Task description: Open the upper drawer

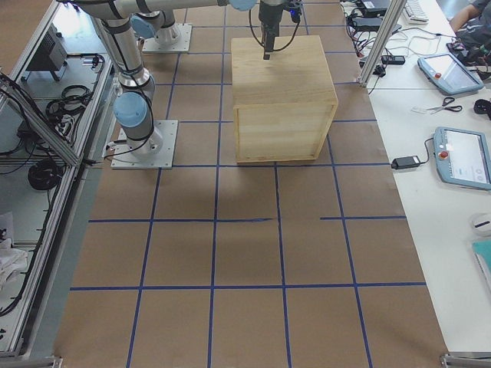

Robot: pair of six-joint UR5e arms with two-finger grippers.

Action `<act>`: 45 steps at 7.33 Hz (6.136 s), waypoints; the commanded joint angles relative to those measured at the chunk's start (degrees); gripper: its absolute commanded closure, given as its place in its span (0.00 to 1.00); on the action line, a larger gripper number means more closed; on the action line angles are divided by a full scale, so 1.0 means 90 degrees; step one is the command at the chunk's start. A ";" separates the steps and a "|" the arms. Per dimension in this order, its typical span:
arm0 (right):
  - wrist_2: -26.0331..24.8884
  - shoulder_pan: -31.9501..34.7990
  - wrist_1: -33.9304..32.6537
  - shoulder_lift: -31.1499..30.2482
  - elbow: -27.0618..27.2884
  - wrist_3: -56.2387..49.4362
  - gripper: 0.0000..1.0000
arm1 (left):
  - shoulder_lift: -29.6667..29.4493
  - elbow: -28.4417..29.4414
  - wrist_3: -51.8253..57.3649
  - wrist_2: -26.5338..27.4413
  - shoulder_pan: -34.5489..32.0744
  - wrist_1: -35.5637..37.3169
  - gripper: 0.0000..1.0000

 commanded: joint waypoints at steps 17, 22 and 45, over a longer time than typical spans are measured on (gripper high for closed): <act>0.0000 0.0000 0.0000 0.0000 0.0000 0.0000 0.00 | 0.0002 -0.0253 0.0735 0.0566 0.0008 0.0208 0.00; 0.0000 0.0000 0.0000 0.0000 0.0000 0.0000 0.00 | 0.0041 -0.0273 0.1233 0.0956 0.0086 0.0120 0.00; 0.0000 0.0000 0.0000 0.0000 0.0000 0.0000 0.00 | 0.0871 -0.0800 0.2747 0.1240 0.0809 -0.0749 0.00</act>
